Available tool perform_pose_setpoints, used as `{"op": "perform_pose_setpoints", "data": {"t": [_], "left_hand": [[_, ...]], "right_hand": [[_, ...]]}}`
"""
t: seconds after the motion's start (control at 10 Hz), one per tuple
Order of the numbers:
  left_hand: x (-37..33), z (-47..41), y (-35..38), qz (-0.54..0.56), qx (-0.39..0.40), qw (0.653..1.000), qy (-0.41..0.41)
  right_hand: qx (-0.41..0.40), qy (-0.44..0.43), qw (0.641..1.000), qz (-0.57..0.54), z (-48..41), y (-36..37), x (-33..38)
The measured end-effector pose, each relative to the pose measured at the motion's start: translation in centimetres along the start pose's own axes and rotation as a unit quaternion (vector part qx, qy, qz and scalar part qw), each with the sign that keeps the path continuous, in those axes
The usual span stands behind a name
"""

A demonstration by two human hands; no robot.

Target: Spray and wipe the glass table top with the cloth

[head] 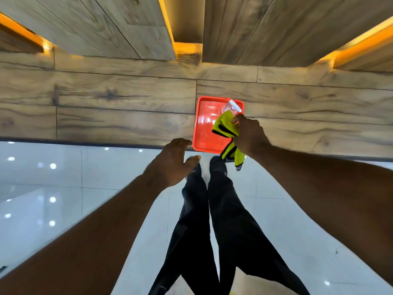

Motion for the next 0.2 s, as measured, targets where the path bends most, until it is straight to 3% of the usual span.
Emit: {"op": "perform_pose_setpoints", "data": {"t": [0.2], "left_hand": [[-1.54,0.14,-0.53,0.012,-0.015,1.0,-0.002]], "right_hand": [[0.006,0.03,0.999,-0.037,-0.98,-0.09,-0.76]]}}
Point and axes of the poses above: each hand's wrist, its own z-axis away from the middle knuckle, its own y-axis out of the palm, x = y × z, the point moved 4 cm from there along -z, towards the middle knuckle, and after that the axes turned 11 degrees about -x, right-handed, at the moved point
